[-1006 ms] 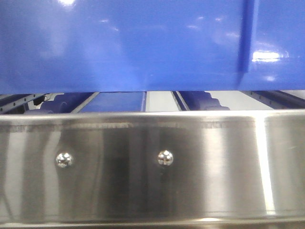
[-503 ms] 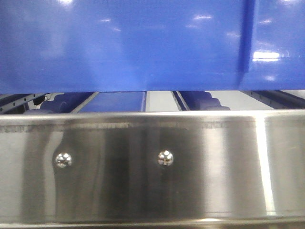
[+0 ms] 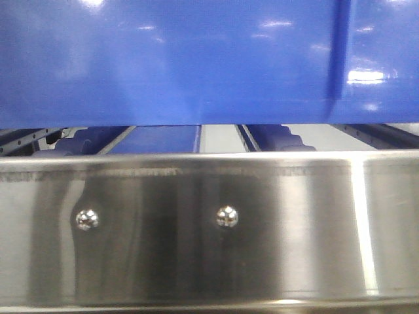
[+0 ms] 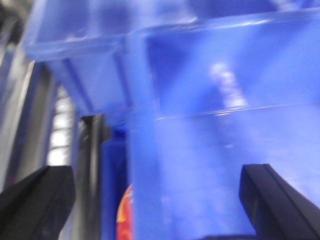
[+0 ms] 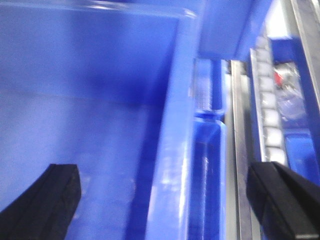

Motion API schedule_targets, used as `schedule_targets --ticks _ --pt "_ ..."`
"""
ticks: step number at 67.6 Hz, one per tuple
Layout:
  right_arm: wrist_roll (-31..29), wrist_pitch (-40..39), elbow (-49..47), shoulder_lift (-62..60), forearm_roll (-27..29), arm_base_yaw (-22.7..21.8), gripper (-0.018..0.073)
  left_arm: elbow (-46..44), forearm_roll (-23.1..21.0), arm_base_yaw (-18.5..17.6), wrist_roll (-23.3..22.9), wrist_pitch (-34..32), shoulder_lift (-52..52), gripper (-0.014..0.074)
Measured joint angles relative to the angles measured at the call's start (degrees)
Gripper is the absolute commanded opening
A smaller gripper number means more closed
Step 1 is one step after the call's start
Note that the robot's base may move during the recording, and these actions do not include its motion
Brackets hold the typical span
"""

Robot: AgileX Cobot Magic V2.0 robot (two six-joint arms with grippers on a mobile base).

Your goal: Move blue bin to conveyor side

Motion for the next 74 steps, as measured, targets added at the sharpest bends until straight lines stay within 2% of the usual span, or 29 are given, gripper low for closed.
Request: schedule_targets --ticks 15,34,74 --pt "0.24 0.00 0.00 0.12 -0.31 0.11 0.0559 0.99 -0.22 3.15 -0.22 0.00 0.14 0.0568" --pt "-1.07 0.09 0.34 1.09 -0.56 0.19 0.0559 5.76 -1.12 3.12 0.13 0.14 0.14 0.0568" --pt "-2.91 0.09 0.83 7.43 -0.56 0.22 0.0559 5.86 -1.89 3.12 0.25 0.14 4.01 0.0568"
